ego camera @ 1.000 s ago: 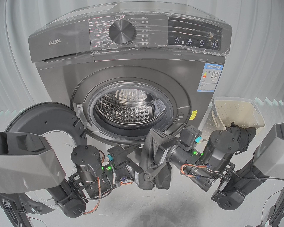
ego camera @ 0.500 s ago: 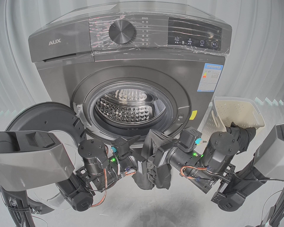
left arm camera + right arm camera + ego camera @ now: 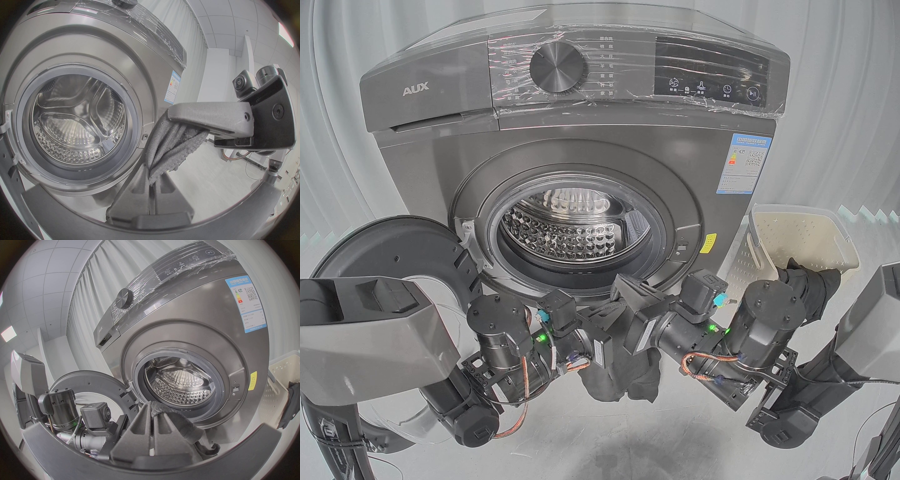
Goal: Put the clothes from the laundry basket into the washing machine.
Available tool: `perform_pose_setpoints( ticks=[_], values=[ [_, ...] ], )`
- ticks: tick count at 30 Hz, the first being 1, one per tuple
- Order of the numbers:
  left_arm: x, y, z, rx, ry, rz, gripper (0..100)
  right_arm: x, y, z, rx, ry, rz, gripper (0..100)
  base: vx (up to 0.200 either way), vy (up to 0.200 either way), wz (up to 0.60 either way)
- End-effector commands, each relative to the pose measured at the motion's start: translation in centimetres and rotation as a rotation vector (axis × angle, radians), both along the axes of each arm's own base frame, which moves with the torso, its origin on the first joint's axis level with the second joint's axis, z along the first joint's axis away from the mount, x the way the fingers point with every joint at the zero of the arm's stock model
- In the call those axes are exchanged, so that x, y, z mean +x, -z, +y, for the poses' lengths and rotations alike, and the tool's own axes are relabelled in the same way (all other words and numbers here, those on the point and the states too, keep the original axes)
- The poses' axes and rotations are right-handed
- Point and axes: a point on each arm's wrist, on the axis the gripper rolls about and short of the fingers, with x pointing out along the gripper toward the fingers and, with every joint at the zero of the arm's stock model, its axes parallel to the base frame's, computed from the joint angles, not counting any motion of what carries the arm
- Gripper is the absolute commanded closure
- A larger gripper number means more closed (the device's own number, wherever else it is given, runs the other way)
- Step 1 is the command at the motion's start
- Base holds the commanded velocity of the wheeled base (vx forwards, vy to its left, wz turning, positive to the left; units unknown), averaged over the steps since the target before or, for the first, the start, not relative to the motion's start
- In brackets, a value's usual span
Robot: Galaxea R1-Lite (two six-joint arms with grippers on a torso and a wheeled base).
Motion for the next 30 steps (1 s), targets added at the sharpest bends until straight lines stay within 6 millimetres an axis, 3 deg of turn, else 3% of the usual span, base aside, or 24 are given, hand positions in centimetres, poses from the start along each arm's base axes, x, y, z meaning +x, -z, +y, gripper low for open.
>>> perform_pose_setpoints(
  ticks=[1, 9, 17, 21, 30],
  values=[
    [-0.3, -0.2, 0.1, -0.001, 0.003, -0.002, 100, -0.4, 0.6, -0.1, -0.012, -0.012, 0.018, 0, 0.000, 0.000, 0.00],
    [-0.6, -0.3, 0.8, 0.007, -0.005, 0.008, 100, -0.7, 0.4, -0.2, 0.010, -0.026, 0.020, 0, 0.000, 0.000, 0.00],
    [-1.2, -1.8, 2.7, -0.006, -0.017, -0.009, 100, -1.7, -1.3, -2.7, 0.023, 0.000, 0.008, 0, 0.000, 0.000, 0.00],
    [-1.7, -2.9, 3.8, -0.022, 0.016, -0.029, 100, -0.6, -1.6, -4.5, 0.027, 0.061, 0.001, 0, 0.000, 0.000, 0.00],
    [-3.9, -5.9, 6.3, -0.064, 0.061, -0.085, 100, 1.3, 0.2, -7.4, -0.019, 0.163, 0.056, 0, 0.000, 0.000, 0.00]
  ],
)
